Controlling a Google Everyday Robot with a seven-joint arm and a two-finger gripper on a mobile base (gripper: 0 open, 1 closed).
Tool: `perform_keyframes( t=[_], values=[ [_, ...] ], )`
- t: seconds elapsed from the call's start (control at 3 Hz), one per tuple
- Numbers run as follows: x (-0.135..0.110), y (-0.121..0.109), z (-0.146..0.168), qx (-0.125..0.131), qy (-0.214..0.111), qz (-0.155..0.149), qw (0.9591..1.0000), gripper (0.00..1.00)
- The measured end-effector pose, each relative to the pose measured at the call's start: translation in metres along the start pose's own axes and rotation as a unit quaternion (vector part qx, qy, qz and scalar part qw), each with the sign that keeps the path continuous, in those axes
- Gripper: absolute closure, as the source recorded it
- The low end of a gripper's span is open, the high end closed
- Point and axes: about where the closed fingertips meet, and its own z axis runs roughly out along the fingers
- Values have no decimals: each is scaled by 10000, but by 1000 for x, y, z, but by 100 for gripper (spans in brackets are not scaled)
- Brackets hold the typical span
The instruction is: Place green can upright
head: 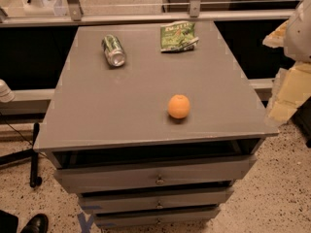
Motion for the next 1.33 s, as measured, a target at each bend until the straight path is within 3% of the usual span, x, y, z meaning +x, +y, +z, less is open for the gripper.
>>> perform_keyframes(
  t=[0.33,0.67,1.0,1.33],
  values=[
    [-1,0,0,13,-9,-1,10000,0],
    [-29,-14,15,75,-285,61,9995,0],
    [-80,-44,51,221,-626,265,9974,0],
    [-125,-80,88,411,-938,751,9919,0]
  ],
)
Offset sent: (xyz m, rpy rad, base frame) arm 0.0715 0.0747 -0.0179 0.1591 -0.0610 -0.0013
